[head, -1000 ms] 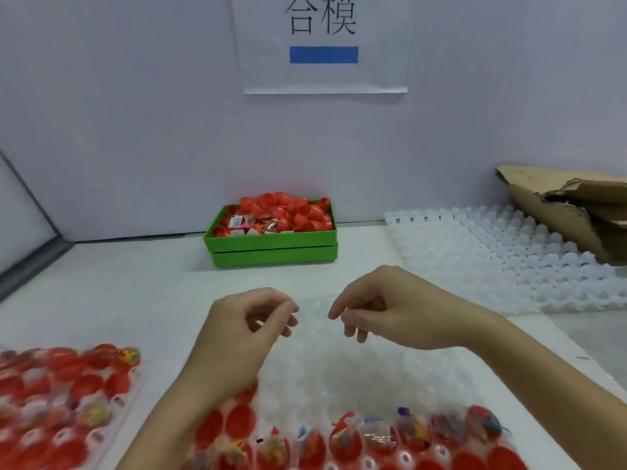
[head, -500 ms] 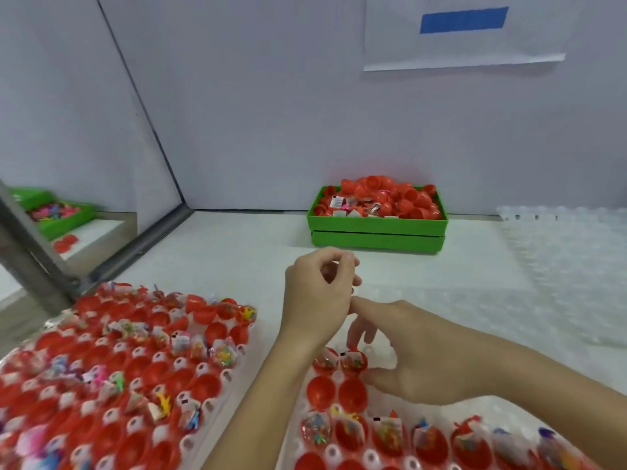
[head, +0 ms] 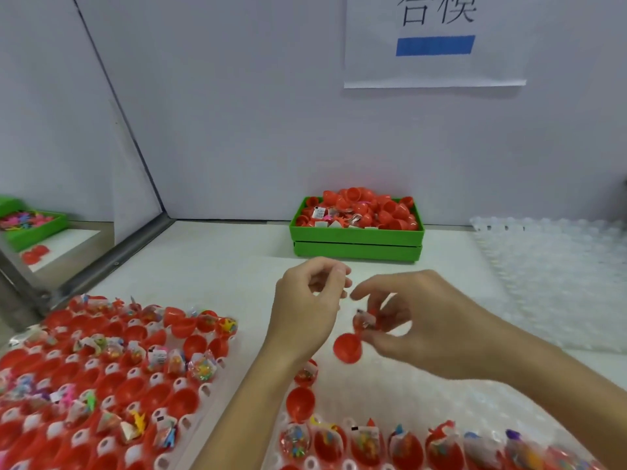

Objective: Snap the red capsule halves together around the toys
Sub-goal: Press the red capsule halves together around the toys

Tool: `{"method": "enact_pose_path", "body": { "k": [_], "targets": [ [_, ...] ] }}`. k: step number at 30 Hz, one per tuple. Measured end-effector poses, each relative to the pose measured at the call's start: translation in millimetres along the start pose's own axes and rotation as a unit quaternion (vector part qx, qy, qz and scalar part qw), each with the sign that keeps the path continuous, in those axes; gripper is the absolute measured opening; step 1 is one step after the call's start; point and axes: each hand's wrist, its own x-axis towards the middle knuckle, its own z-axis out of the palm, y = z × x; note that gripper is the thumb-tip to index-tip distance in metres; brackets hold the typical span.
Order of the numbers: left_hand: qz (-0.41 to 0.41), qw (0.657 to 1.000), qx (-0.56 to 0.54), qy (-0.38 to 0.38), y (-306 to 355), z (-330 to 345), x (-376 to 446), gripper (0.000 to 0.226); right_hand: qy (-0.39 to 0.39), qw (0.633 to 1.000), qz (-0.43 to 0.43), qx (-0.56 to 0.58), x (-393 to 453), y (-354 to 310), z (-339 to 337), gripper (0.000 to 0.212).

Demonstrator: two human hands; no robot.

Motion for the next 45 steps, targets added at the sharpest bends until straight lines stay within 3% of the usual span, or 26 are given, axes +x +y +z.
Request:
{"method": "enact_pose_path", "body": {
  "k": [4,9,13,18,23,33,45],
  "targets": [
    [-0.032,0.989,-0.059,-0.135,9,5,-8,0.014,0.071,0.993,0.075,0.054,-19,20,-18,0.022],
    [-0.013,0.968,0.0,-0.252,15,15,-19,0.041,0.099,0.983,0.12,0.098,-41,28,-18,0.018],
    [0.013,0.964,0.012,-0.264,17,22,-24,0.05,0.097,0.978,0.128,0.133,-53,34,-16,0.011],
    [0.032,0.953,0.03,-0.298,20,27,-28,0.052,0.056,0.966,0.136,0.21,-61,37,-20,0.016],
    [0.047,0.959,0.06,-0.273,18,30,-29,0.047,0.048,0.955,0.141,0.258,-63,39,-22,0.011],
    [0.064,0.964,0.061,-0.253,15,34,-31,0.043,0.097,0.907,0.187,0.363,-67,35,-22,0.023],
    [0.077,0.957,0.063,-0.273,16,33,-31,0.05,0.096,0.902,0.189,0.375,-68,34,-23,0.016]
  ]
}}
